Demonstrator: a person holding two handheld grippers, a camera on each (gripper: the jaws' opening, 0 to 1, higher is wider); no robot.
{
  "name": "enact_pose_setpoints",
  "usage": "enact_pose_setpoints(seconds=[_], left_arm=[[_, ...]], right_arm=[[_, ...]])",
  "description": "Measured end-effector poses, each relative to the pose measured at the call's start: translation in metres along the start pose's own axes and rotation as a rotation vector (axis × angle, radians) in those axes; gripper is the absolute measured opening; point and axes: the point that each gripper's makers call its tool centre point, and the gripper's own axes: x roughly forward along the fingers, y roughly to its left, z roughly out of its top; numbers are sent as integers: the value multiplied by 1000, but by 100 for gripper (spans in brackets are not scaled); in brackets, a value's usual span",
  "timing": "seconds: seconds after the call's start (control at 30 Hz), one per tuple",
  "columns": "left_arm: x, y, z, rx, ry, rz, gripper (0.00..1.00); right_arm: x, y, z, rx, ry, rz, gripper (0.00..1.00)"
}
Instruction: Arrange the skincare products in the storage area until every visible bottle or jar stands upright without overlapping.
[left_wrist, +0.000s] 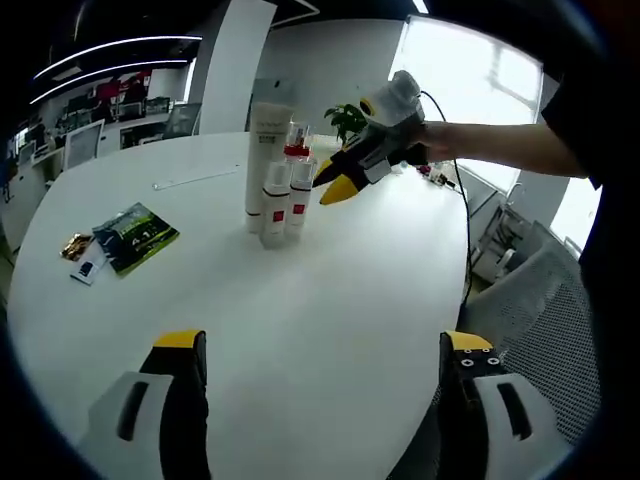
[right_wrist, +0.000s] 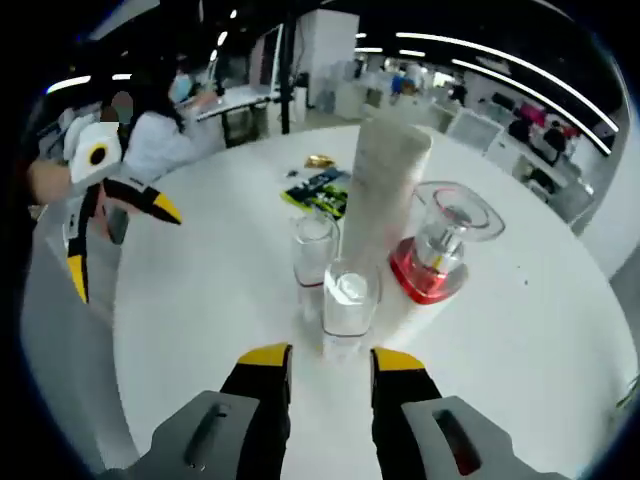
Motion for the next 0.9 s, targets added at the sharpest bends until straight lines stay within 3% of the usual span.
enact_pose_setpoints(seconds=[0.17,0.3,0.9], left_arm=[[0,0,-5,4,21,-5,89],[-1,2,-7,4,29,-2,89],[5,5,-12,-3,50,-9,89]], right_arm=[[15,-6,-6,103,-60,-63,18],[20,-9,-7,119,-68,-72,17],[24,-13,-8,9,-40,-26,9]])
